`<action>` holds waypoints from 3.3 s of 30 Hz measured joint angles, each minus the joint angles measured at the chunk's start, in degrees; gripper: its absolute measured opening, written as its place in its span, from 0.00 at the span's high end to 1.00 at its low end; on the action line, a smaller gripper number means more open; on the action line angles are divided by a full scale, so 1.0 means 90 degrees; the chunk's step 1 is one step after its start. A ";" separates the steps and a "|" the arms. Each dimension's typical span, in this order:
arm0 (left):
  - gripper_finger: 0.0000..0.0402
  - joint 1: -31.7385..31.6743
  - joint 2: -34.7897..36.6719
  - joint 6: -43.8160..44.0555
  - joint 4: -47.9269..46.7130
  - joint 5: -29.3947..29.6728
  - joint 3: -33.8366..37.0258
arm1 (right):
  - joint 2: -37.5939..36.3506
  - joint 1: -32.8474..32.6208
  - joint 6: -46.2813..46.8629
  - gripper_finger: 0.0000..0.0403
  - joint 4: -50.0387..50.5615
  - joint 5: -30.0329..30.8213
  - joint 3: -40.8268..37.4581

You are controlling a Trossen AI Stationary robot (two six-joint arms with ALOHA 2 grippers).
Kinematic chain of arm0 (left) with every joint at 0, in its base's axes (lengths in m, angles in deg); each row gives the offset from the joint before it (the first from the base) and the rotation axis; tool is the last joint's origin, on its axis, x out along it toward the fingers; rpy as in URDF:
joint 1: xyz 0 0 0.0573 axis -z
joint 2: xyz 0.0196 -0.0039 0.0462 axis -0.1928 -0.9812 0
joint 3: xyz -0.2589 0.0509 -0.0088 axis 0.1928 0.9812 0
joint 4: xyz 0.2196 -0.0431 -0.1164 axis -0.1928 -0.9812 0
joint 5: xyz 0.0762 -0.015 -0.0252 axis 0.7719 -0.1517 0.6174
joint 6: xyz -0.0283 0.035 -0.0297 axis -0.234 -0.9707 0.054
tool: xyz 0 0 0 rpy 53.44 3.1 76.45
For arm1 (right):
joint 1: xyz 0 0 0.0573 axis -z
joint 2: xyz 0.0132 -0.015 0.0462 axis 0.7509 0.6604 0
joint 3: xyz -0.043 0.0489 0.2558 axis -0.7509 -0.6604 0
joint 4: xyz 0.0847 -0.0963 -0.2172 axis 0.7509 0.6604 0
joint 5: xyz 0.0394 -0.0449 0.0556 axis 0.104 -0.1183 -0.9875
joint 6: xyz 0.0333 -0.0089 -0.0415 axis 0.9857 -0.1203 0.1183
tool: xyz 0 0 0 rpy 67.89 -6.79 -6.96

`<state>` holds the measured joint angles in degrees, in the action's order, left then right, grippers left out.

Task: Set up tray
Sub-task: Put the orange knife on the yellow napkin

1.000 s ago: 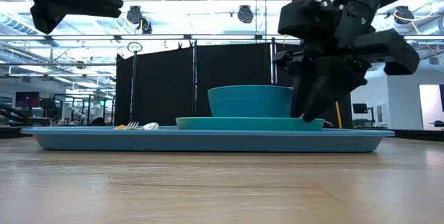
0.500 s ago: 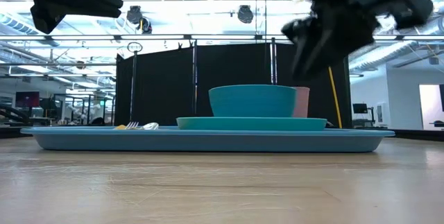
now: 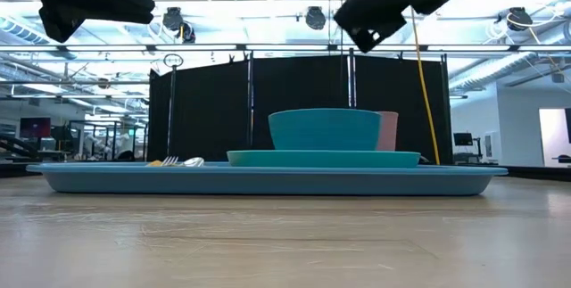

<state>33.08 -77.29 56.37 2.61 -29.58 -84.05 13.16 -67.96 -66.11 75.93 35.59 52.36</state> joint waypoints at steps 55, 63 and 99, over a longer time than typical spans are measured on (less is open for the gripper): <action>0.80 0.1515 -0.0520 -0.2717 0.2718 -0.1026 -0.0002 | 0.3826 -0.0940 0.0057 0.73 0.0236 -0.0040 0.4291; 0.80 0.1564 -0.0517 -0.2597 0.2750 -0.0810 -0.0002 | 0.4567 -0.1038 0.0101 0.67 0.0834 0.0166 0.5377; 0.80 0.2118 -0.0537 -0.2385 0.2661 -0.0817 -0.0002 | 0.6216 -0.1257 0.0983 0.34 0.1285 0.1656 0.6993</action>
<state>52.15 -82.12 34.91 26.56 -36.94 -84.07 69.11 -79.27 -57.26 87.50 50.49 115.30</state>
